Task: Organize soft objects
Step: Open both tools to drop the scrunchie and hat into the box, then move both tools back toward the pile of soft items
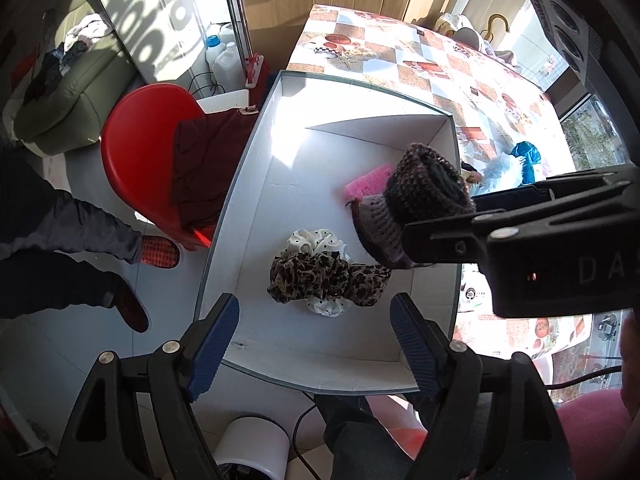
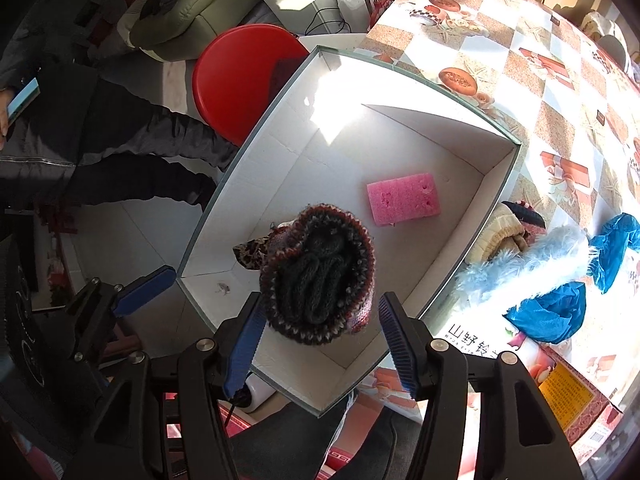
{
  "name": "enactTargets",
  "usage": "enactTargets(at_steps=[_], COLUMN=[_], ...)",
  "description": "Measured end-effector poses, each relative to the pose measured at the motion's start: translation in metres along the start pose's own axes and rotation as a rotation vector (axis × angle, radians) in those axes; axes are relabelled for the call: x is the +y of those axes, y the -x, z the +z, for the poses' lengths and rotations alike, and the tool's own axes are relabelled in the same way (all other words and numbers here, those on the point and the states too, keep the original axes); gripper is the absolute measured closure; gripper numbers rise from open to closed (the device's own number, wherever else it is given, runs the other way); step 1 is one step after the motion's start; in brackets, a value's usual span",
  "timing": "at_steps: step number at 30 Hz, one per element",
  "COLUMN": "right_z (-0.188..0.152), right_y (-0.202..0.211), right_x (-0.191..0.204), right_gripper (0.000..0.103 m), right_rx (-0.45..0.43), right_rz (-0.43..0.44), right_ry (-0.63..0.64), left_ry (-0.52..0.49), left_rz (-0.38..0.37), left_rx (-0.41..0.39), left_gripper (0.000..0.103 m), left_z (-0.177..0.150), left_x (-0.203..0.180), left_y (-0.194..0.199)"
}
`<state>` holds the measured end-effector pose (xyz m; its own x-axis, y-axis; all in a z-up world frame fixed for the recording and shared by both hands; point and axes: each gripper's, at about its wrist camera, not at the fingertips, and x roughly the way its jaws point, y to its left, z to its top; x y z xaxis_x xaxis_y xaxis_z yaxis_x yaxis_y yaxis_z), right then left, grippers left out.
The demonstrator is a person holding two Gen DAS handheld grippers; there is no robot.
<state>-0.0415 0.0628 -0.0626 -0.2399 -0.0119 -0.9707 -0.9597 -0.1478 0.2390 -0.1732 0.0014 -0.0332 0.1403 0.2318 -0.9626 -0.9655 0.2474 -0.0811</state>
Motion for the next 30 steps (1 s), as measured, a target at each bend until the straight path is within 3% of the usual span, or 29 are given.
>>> enactTargets(at_steps=[1,4,5,6,8,16,23,30], right_z=[0.0,0.0,0.0,-0.001,-0.002,-0.013,-0.04,-0.104], right_y=[0.002,0.01,0.011,0.013,0.015,0.035,0.094,0.15], right_x=[0.0,-0.001,-0.002,-0.003,-0.007,-0.028,-0.087,-0.176], right_gripper=[0.014,0.013,0.01,0.0,0.0,0.0,0.0,0.0], right_rx=[-0.009,-0.027,-0.031,-0.03,-0.032,-0.066,-0.177,-0.263], right_rz=[0.009,0.021,0.026,0.029,0.041,0.031,0.025,-0.063], right_ry=[-0.004,-0.009,-0.014,-0.02,-0.039,-0.123,-0.327,-0.589], left_ry=[0.002,0.014,0.019,0.026,0.037,0.029,-0.156,-0.407], left_rz=[0.004,0.009,0.006,-0.003,-0.025,-0.119,-0.195,-0.211], left_rx=[-0.002,-0.024,-0.03,-0.032,-0.043,-0.079,-0.067,-0.032], left_gripper=[0.02,0.008,0.007,0.006,0.0,0.0,0.0,0.0], left_z=[0.0,-0.001,0.0,0.0,0.001,0.009,0.031,0.052], left_x=[0.0,0.001,0.001,0.001,0.003,-0.002,-0.051,-0.135], left_y=[0.0,0.001,0.002,0.003,0.004,0.017,0.022,0.005])
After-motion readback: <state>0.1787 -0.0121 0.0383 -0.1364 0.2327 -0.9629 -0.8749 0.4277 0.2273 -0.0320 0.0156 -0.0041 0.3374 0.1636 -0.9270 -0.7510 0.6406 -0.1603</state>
